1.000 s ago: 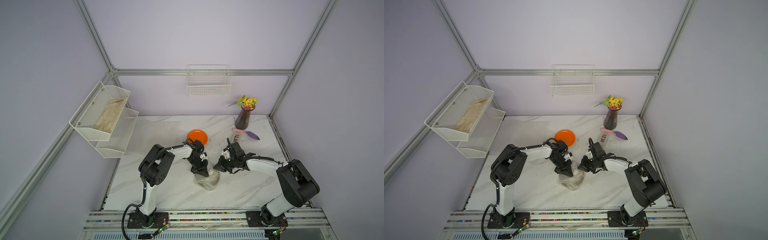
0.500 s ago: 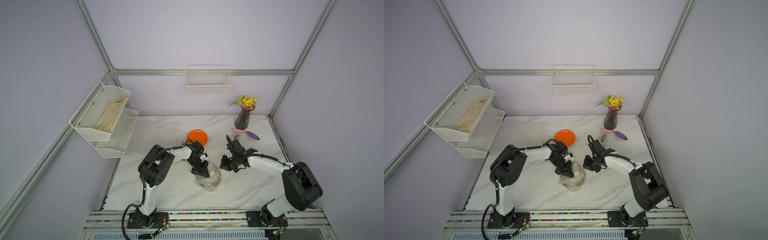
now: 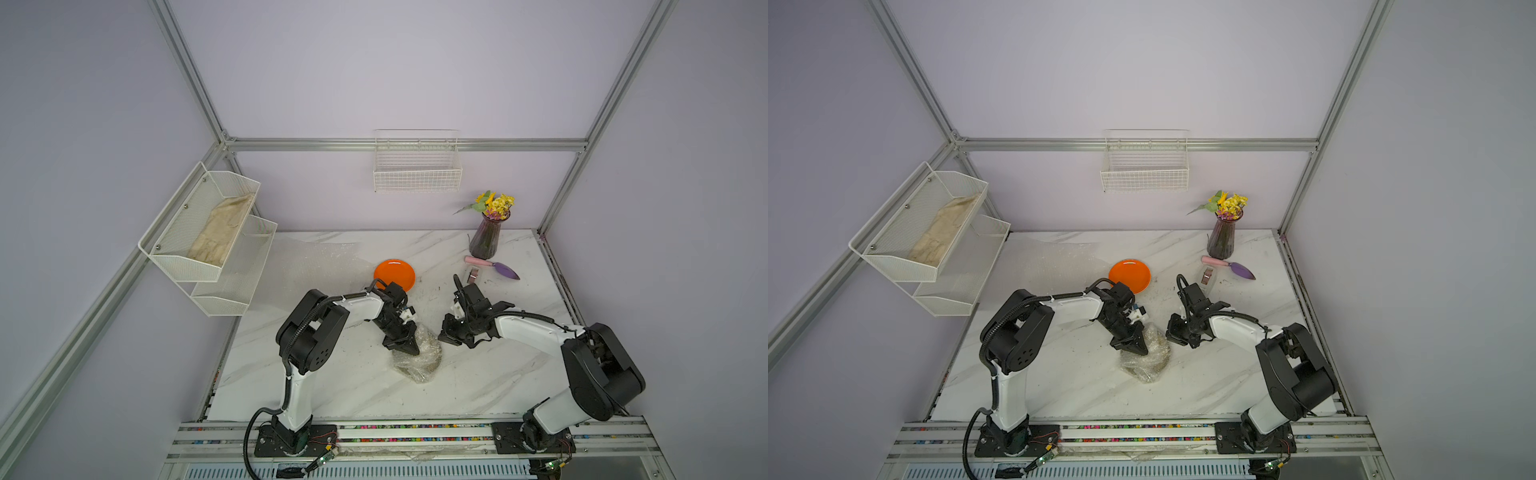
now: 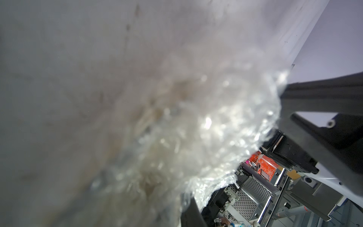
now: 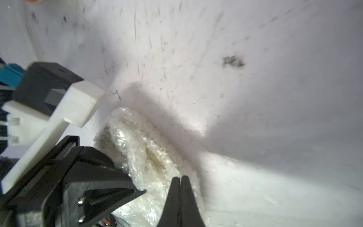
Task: Wrap dinner plates in bubble wrap
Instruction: Stick the tape on the bubble wrap, then pick up the bubble wrap from the center of the board.
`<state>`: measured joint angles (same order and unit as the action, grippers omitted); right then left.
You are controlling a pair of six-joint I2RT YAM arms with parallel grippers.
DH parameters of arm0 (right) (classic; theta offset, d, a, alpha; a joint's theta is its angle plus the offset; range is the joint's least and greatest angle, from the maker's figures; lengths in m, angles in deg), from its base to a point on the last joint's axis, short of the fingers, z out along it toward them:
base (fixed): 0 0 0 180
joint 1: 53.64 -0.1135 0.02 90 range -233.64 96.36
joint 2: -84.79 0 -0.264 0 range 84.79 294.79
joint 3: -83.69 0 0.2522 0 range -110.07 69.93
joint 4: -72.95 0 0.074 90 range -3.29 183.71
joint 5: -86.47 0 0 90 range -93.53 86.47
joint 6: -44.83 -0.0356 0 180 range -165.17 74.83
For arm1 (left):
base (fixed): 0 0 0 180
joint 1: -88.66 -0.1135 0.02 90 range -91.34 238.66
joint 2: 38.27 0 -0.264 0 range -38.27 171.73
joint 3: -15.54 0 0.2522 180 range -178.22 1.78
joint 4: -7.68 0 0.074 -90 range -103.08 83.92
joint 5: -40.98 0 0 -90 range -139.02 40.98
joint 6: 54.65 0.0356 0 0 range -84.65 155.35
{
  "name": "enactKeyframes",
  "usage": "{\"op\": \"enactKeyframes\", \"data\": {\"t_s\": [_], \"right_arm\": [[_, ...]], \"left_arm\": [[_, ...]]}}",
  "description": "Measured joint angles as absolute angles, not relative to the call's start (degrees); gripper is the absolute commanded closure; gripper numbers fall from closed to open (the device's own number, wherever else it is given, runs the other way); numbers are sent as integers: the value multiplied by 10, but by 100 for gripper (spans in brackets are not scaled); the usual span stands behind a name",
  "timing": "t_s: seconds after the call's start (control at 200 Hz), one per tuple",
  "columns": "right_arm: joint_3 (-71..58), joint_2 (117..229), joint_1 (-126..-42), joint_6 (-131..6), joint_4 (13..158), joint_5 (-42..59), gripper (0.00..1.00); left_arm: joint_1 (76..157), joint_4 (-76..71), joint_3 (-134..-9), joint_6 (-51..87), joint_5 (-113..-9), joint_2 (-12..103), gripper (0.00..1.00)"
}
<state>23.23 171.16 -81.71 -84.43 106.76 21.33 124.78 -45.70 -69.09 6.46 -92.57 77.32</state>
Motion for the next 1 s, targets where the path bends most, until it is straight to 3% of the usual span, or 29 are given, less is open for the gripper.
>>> {"op": "enactKeyframes", "data": {"t_s": [0.17, 0.335, 0.42, 0.62, 0.71, 0.845, 1.0], "right_arm": [[304, 1677, -802, -849, 1038, 275, 69], [372, 1663, -803, -873, 987, 317, 69], [399, 1674, -802, -899, 919, 344, 74], [416, 1695, -803, -922, 847, 365, 95], [416, 1693, -805, -914, 849, 364, 100], [404, 1667, -808, -911, 886, 349, 100], [372, 1599, -780, -914, 955, 323, 100]], "left_arm": [[1248, -456, -691, 65, -927, 773, 90], [1248, -456, -691, 69, -928, 774, 90], [1247, -458, -692, 72, -930, 776, 90], [1247, -458, -693, 75, -932, 776, 87], [1247, -463, -696, 74, -930, 773, 77], [1256, -498, -716, 75, -889, 743, 51], [1241, -576, -764, 82, -804, 682, 38]]}}
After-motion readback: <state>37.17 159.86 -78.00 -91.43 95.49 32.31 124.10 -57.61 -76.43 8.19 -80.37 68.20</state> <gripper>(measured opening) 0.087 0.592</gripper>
